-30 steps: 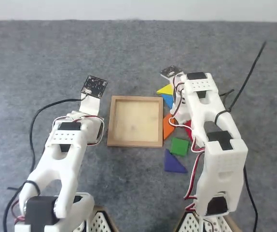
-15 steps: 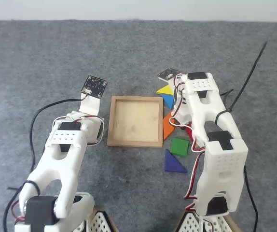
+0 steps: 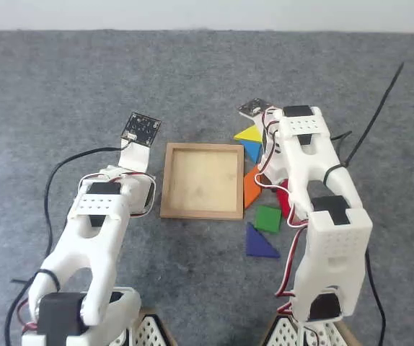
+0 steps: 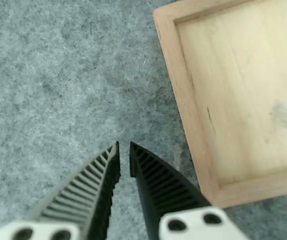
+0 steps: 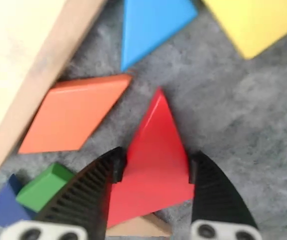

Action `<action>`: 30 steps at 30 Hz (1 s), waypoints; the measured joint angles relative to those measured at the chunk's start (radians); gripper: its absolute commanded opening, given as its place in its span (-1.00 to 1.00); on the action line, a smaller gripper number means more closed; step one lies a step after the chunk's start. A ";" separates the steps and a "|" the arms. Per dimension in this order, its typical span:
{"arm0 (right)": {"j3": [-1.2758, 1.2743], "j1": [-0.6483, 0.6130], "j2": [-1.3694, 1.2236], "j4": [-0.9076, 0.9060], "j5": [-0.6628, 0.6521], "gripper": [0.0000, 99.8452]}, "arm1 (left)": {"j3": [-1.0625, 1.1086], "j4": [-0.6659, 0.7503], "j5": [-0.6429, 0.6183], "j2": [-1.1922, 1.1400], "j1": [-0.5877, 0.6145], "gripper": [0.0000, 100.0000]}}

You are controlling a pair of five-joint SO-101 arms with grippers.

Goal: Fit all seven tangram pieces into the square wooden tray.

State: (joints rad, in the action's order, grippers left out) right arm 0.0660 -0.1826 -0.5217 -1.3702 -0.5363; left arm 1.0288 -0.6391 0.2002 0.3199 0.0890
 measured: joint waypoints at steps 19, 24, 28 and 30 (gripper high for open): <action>-0.230 0.057 0.157 0.060 0.117 -0.17 | 0.000 0.000 0.000 0.000 0.000 -0.92; -0.250 0.063 0.157 0.124 0.301 -0.21 | 0.000 0.000 0.000 0.000 0.000 -0.92; -0.262 0.060 0.155 0.150 0.336 -0.27 | 0.000 0.000 0.000 0.000 0.000 -0.92; -0.264 0.058 0.155 0.152 0.333 -0.30 | 0.000 0.000 0.000 0.000 0.000 -0.92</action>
State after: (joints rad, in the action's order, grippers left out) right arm -0.1979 -0.1243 -0.3667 -1.2183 -0.2033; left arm 1.0288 -0.6391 0.2002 0.3199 0.0890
